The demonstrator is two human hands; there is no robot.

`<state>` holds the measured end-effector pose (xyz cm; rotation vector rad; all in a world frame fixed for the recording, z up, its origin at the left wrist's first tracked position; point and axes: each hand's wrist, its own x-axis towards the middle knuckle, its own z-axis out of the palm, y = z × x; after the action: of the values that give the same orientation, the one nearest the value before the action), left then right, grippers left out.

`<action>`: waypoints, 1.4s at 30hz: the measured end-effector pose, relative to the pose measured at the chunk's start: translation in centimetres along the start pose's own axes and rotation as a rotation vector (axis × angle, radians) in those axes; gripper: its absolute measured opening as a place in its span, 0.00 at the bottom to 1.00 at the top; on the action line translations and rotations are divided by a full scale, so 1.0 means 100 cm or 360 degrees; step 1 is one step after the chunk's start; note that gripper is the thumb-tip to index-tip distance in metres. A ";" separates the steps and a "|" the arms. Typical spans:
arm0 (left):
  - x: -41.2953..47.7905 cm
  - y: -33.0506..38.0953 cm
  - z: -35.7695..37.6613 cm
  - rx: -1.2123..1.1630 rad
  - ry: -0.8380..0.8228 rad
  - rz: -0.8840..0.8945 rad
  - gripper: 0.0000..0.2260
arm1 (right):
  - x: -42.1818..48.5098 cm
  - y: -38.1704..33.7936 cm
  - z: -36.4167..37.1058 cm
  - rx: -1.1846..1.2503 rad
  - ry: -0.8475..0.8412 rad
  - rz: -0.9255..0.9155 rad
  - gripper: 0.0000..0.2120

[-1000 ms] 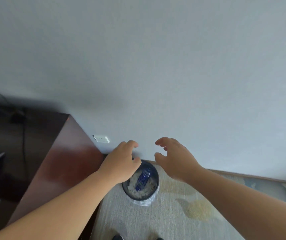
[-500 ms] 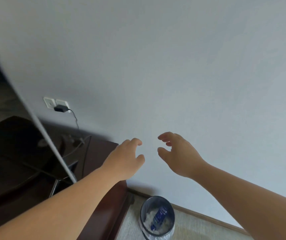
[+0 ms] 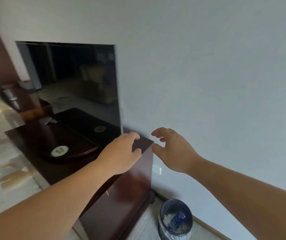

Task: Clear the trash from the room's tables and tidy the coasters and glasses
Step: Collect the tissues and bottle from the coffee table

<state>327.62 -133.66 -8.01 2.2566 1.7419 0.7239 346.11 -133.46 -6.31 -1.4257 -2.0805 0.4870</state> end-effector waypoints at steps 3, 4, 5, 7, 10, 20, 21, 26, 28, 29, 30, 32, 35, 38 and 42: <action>-0.029 -0.013 -0.025 0.0058 0.0115 -0.0158 0.20 | 0.005 -0.026 0.012 0.0045 -0.0084 -0.0165 0.17; -0.040 -0.017 -0.032 0.0088 0.0152 -0.0221 0.20 | 0.007 -0.034 0.016 0.0058 -0.0116 -0.0217 0.18; -0.050 -0.020 -0.038 0.0118 0.0183 -0.0288 0.20 | 0.007 -0.041 0.020 0.0064 -0.0151 -0.0269 0.18; -0.073 -0.025 -0.047 0.0165 0.0236 -0.0434 0.19 | 0.006 -0.054 0.031 0.0080 -0.0223 -0.0389 0.19; -0.109 -0.030 -0.058 0.0200 0.0306 -0.0645 0.19 | 0.002 -0.074 0.050 0.0145 -0.0310 -0.0541 0.18; -0.268 -0.059 -0.115 0.0407 0.0536 -0.1225 0.20 | -0.048 -0.197 0.125 0.0273 -0.0749 -0.1097 0.18; -0.286 -0.062 -0.122 0.0422 0.0571 -0.1282 0.20 | -0.056 -0.212 0.133 0.0280 -0.0774 -0.1153 0.18; -0.380 -0.075 -0.159 0.0492 0.0675 -0.1548 0.20 | -0.098 -0.297 0.173 0.0360 -0.0895 -0.1343 0.19; -0.421 -0.080 -0.176 0.0532 0.0713 -0.1620 0.20 | -0.120 -0.333 0.192 0.0409 -0.0941 -0.1382 0.18; -0.443 -0.083 -0.185 0.0548 0.0733 -0.1659 0.20 | -0.132 -0.351 0.202 0.0430 -0.0965 -0.1403 0.18; -0.466 -0.086 -0.193 0.0558 0.0750 -0.1702 0.20 | -0.146 -0.369 0.213 0.0451 -0.0988 -0.1432 0.17; -0.512 -0.092 -0.210 0.0574 0.0774 -0.1782 0.20 | -0.173 -0.403 0.235 0.0498 -0.1028 -0.1497 0.17; -0.578 -0.102 -0.232 0.0590 0.0805 -0.1911 0.20 | -0.212 -0.450 0.264 0.0567 -0.1103 -0.1584 0.17; -0.636 -0.110 -0.249 0.0606 0.0871 -0.2052 0.20 | -0.247 -0.491 0.291 0.0606 -0.1221 -0.1681 0.17; -0.691 -0.123 -0.260 0.0548 0.0968 -0.2245 0.19 | -0.279 -0.537 0.322 0.0593 -0.1339 -0.1795 0.17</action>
<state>291.54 -199.28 -8.73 0.3691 3.1418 0.7384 294.47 -178.51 -6.81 0.3581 -2.7609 0.9690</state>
